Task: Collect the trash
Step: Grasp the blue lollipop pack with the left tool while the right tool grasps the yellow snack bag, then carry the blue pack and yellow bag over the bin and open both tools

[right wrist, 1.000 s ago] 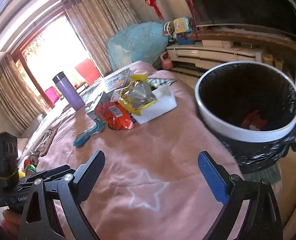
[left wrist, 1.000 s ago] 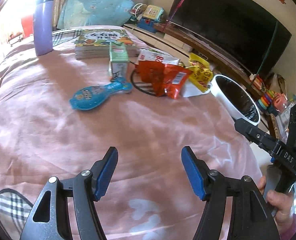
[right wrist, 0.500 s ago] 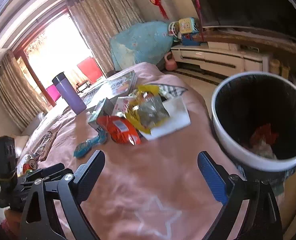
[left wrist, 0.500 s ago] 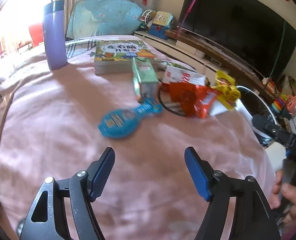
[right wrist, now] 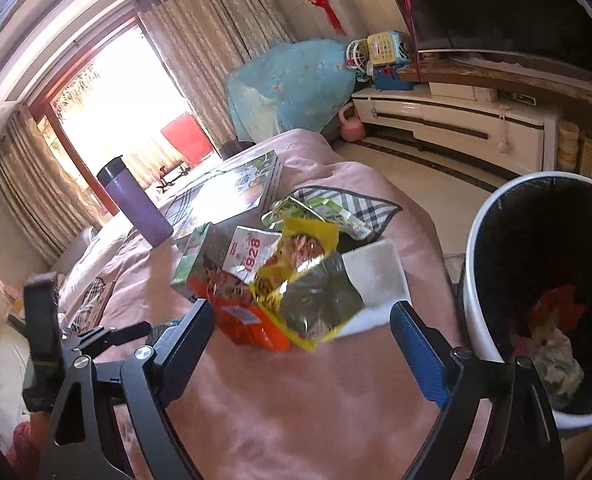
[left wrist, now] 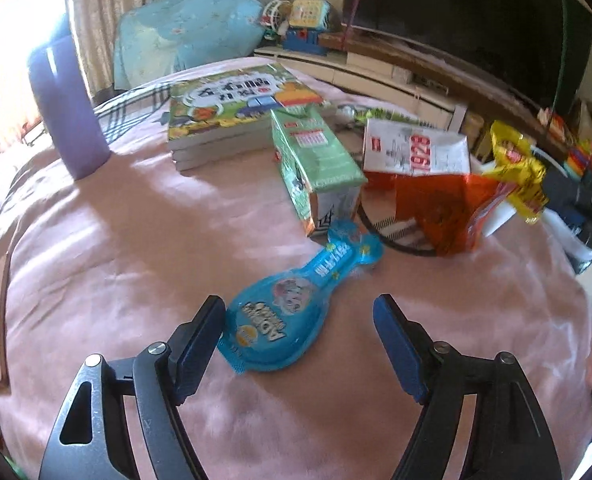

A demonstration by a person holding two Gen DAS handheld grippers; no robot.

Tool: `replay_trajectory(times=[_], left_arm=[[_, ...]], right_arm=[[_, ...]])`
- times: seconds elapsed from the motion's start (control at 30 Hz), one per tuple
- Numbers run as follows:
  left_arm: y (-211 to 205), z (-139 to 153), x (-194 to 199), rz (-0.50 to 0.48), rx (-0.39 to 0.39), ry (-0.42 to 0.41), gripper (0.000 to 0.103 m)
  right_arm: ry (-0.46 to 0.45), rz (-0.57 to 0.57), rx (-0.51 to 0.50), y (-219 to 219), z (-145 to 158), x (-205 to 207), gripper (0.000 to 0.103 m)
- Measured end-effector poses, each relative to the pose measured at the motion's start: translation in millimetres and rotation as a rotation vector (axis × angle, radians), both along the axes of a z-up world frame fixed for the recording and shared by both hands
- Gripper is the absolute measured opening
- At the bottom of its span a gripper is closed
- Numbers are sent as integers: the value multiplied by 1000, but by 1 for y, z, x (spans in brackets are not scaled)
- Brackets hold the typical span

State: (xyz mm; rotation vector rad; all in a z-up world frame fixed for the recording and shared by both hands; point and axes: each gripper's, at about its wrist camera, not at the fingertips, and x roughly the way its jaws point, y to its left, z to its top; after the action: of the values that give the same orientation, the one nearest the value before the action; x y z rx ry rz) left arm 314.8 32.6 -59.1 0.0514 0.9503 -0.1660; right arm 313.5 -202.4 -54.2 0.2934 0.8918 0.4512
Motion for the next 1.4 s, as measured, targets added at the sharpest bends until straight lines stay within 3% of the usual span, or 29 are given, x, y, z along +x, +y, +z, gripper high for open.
replay_trajectory(times=[0.03,0.07,0.13,0.2,0.27,0.3,0.47,0.73,0.93,1.4], left_arm=[[-2,-4,2,-8,7,8,73],[-5,-7,3,-13,18,12,66],[-8,-9,2,-25,23,1,53],[-8,-8,-1,-41,7,-1,24],[-7,-6,-2,-41,-12,5,15],[-7,-6,-4,-38,-21,5,15],[-4,0,-25,-27,-106,5,13],[-4,11,-61,-28,-290,22,13],[-19,18,-71,-68,-326,27,13],[-84,30,-70,-180,-297,25,13]], right_arm=[[3,5,-1,2,-2,3,79],[8,11,-4,2,-3,4,74],[15,22,-14,5,-6,5,48],[22,35,-20,6,-8,4,28],[13,48,-23,8,-8,-1,19],[6,57,-24,9,-7,-4,8],[-23,84,-32,11,2,-20,0],[-26,111,-10,4,13,-53,0],[-8,96,10,-9,15,-74,0],[-21,-6,36,-61,26,-88,0]])
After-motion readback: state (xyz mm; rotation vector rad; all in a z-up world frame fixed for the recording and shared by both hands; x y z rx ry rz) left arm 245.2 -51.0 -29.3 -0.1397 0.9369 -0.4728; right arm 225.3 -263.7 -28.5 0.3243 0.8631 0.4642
